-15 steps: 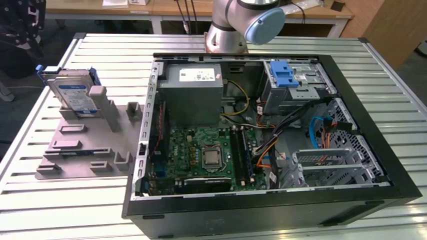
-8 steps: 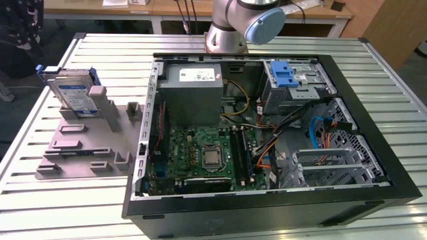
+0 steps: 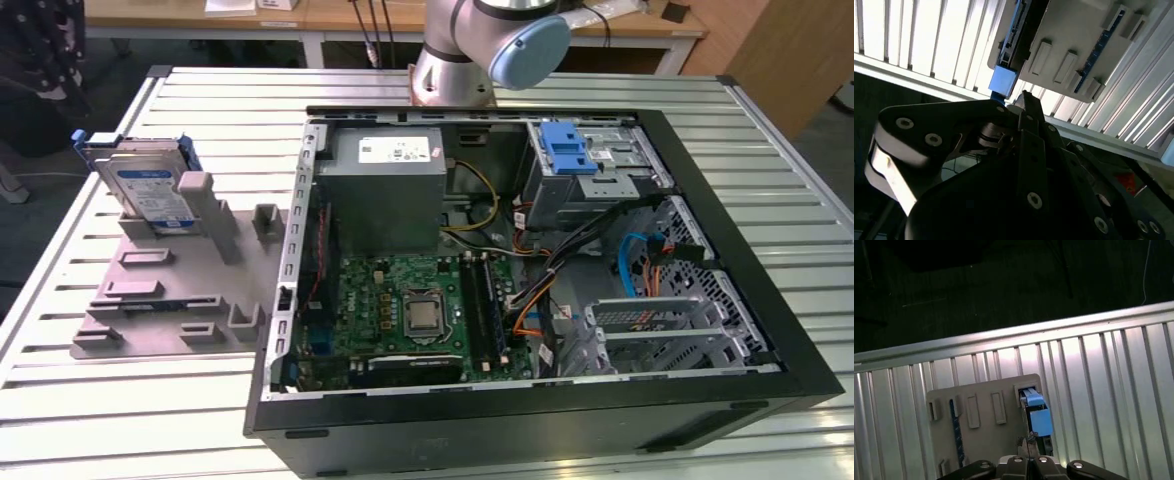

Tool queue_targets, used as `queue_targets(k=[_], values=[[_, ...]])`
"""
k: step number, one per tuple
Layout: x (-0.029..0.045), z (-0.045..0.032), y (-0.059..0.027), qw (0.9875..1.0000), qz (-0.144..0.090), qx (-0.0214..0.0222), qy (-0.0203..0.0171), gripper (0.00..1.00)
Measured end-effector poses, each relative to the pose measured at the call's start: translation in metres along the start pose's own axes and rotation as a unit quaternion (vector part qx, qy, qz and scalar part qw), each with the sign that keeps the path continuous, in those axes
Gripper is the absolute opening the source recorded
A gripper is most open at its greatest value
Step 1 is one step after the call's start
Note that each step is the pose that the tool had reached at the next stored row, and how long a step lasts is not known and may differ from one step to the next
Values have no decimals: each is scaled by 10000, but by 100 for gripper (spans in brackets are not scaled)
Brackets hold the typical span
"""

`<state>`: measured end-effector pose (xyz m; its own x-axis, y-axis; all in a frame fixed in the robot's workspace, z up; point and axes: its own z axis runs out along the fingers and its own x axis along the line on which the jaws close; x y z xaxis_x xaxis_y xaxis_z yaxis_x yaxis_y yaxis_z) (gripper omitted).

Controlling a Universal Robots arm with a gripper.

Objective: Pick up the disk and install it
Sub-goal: 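Pick up the disk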

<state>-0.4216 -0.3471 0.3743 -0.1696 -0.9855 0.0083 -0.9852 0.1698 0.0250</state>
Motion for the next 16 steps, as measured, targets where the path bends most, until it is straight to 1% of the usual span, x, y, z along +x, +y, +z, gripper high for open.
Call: queue_targets(k=[1,3,6,10,12,13,15,16], values=[[0,3,-1,10000,-18,29,-5,11],[-1,8,-2,10000,-74,61,-10,11],[-1,11,-1,9998,-185,66,-8,11],[-1,10,-1,9998,-204,66,-8,11],[-1,11,-1,9998,-205,66,-8,23],[-1,13,-1,9998,-212,69,-8,23],[0,21,0,9996,-257,87,-10,35],[-1,26,-1,9995,-304,100,-11,35]])
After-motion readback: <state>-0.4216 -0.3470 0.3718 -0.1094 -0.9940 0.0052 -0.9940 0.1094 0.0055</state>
